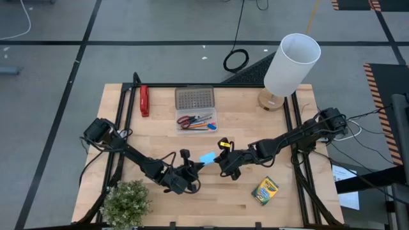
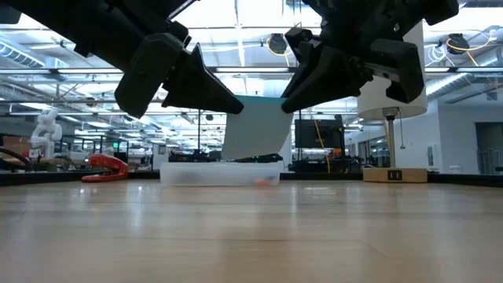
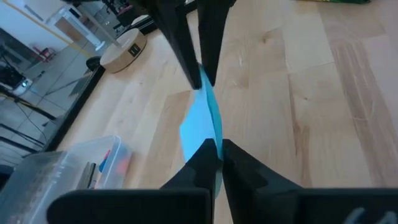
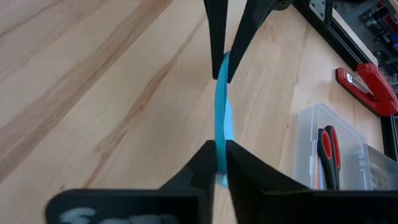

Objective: Pack school essentials
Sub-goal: Put the blue sticky note into the black supply box

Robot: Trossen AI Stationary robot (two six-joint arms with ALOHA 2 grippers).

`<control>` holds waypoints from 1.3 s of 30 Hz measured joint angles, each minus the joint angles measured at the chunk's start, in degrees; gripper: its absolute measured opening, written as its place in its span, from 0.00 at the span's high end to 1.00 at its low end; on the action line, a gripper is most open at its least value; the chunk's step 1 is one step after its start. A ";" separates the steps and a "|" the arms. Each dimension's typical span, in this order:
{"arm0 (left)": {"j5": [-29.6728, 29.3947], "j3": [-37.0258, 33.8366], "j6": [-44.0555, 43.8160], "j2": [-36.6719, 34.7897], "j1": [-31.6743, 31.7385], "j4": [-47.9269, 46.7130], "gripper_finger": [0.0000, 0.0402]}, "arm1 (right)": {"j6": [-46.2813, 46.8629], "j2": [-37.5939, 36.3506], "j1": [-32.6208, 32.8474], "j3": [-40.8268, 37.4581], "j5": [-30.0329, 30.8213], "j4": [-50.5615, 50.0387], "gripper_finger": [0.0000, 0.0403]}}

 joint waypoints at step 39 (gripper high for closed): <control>20.36 0.00 20.39 -12.70 31.04 -11.37 0.97 | 9.06 -39.19 -0.11 0.00 9.49 -27.33 0.56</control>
